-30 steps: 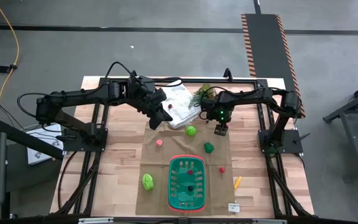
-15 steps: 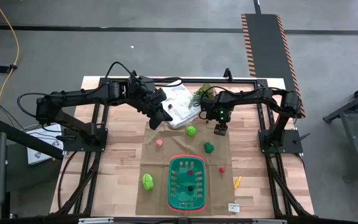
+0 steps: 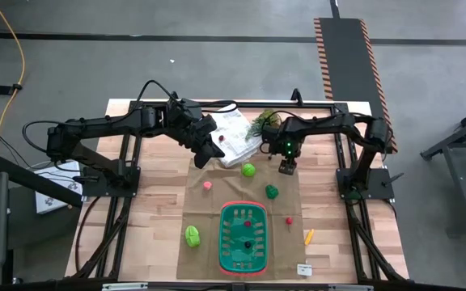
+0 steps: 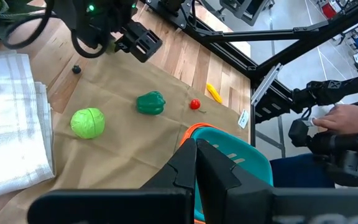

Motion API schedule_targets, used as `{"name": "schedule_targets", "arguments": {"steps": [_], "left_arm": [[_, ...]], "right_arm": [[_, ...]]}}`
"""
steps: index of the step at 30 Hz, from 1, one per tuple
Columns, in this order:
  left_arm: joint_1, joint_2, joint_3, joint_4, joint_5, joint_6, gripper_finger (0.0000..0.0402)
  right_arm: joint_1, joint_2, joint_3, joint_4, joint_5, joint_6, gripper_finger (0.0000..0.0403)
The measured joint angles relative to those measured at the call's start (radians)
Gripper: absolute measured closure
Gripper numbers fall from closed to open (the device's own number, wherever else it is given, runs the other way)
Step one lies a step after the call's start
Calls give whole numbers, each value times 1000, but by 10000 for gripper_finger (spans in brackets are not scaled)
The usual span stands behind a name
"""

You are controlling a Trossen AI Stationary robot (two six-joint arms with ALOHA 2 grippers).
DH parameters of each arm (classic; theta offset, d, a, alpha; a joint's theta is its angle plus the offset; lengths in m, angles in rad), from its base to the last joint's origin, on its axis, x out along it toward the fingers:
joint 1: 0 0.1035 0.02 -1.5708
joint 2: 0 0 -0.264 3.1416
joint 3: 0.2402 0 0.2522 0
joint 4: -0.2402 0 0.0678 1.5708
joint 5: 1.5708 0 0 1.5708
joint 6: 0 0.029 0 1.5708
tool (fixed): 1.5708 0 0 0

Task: Pick and placing Produce into tupperware
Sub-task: Put the red strawberry into the blue bin

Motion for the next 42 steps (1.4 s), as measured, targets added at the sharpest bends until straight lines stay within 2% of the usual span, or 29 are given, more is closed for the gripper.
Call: {"name": "schedule_targets", "arguments": {"steps": [19,32,42], "left_arm": [[0,0,0,-1,0,0,401],[0,0,0,-1,0,0,401],[0,0,0,-1,0,0,401]], "right_arm": [[2,28,0,-2,-10,-15,181],[3,57,0,-5,-27,-11,248],[3,57,1,2,-19,-6,257]]}}
